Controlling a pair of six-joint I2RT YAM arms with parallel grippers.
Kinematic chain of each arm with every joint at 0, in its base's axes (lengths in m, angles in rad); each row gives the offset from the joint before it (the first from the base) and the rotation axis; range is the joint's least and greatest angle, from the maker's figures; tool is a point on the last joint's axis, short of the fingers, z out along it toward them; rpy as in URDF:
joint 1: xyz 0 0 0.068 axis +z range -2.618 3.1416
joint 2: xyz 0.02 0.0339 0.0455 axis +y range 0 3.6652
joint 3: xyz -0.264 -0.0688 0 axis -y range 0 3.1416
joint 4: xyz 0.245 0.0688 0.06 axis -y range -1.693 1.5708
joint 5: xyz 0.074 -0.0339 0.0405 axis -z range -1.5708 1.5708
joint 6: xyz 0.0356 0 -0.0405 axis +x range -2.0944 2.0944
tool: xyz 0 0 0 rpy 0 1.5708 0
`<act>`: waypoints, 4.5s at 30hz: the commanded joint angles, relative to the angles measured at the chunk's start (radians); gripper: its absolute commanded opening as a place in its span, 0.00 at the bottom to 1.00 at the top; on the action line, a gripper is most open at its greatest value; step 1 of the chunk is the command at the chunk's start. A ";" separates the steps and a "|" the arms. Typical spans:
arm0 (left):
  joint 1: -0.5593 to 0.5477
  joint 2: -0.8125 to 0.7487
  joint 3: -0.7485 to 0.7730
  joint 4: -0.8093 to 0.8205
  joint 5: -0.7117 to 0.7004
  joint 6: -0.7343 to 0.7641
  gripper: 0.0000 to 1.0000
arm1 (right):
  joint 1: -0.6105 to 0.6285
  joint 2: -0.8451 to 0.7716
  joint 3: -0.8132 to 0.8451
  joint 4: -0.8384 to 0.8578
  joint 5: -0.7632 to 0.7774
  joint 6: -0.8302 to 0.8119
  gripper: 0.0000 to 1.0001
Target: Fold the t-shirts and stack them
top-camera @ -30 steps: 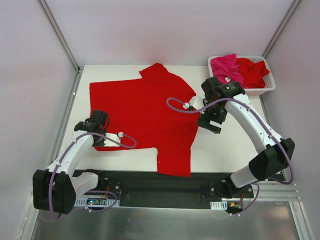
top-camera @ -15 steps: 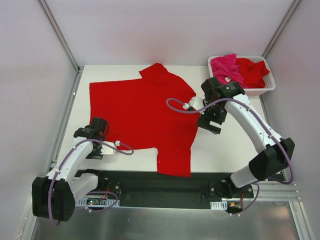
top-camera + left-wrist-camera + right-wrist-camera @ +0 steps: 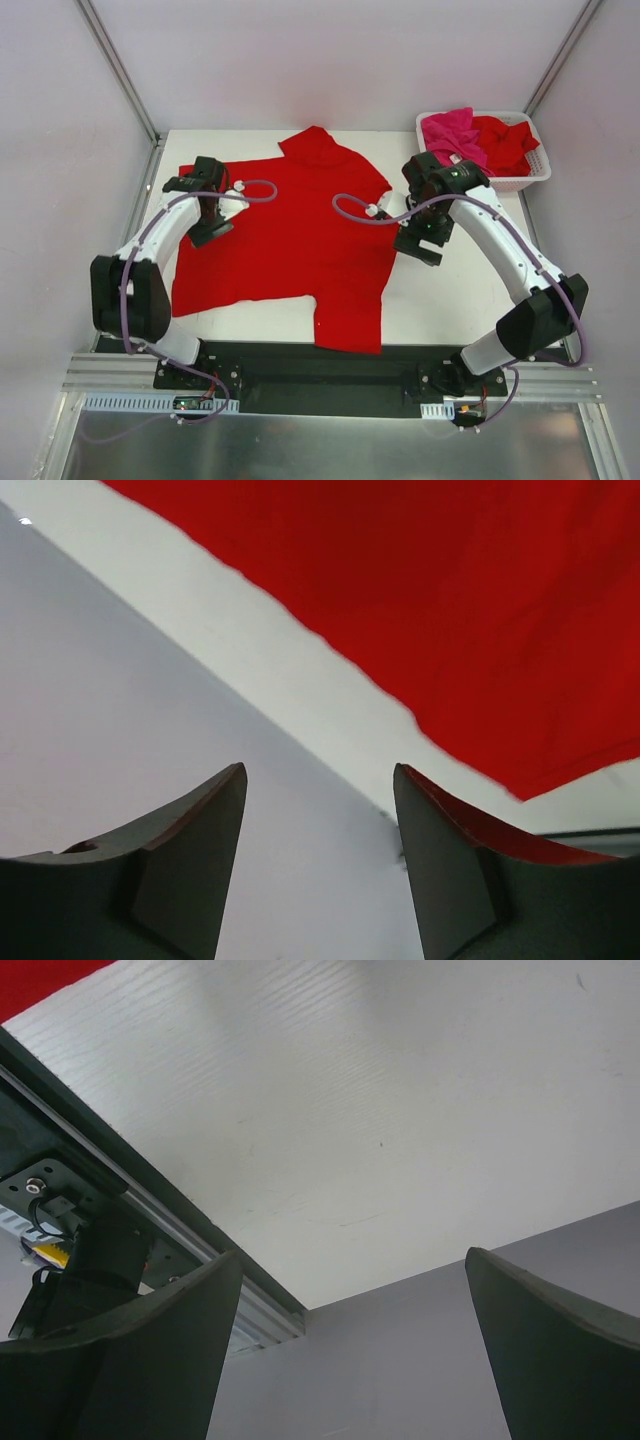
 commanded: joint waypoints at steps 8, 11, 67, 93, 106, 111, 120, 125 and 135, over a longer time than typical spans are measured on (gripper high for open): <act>0.078 0.092 0.322 -0.050 0.423 -0.579 0.55 | -0.010 0.332 0.446 0.255 0.010 0.000 0.96; 0.092 0.073 0.375 -0.063 0.419 -0.566 0.56 | -0.005 0.464 0.610 0.292 0.001 0.003 0.96; 0.020 0.127 0.469 -0.141 0.263 -0.307 0.61 | -0.080 0.667 0.703 -0.039 0.088 -0.152 0.96; -0.119 1.001 1.090 -0.196 0.349 -0.054 0.55 | -0.020 0.277 0.467 -0.182 0.038 -0.066 0.96; -0.076 1.126 1.150 0.113 0.123 0.079 0.54 | -0.013 0.234 0.401 -0.240 0.006 -0.059 0.96; -0.076 1.141 1.147 0.207 0.056 0.103 0.54 | -0.010 0.233 0.387 -0.248 0.009 -0.060 0.96; -0.077 0.851 1.014 0.210 0.053 -0.012 0.56 | -0.010 0.274 0.418 -0.047 0.121 -0.028 0.96; -0.076 0.586 0.883 0.210 0.017 -0.060 0.59 | -0.005 0.359 0.508 0.168 0.173 -0.068 0.96; -0.037 0.221 0.536 0.198 -0.041 -0.155 0.64 | -0.008 0.659 0.530 0.542 0.168 -0.140 0.96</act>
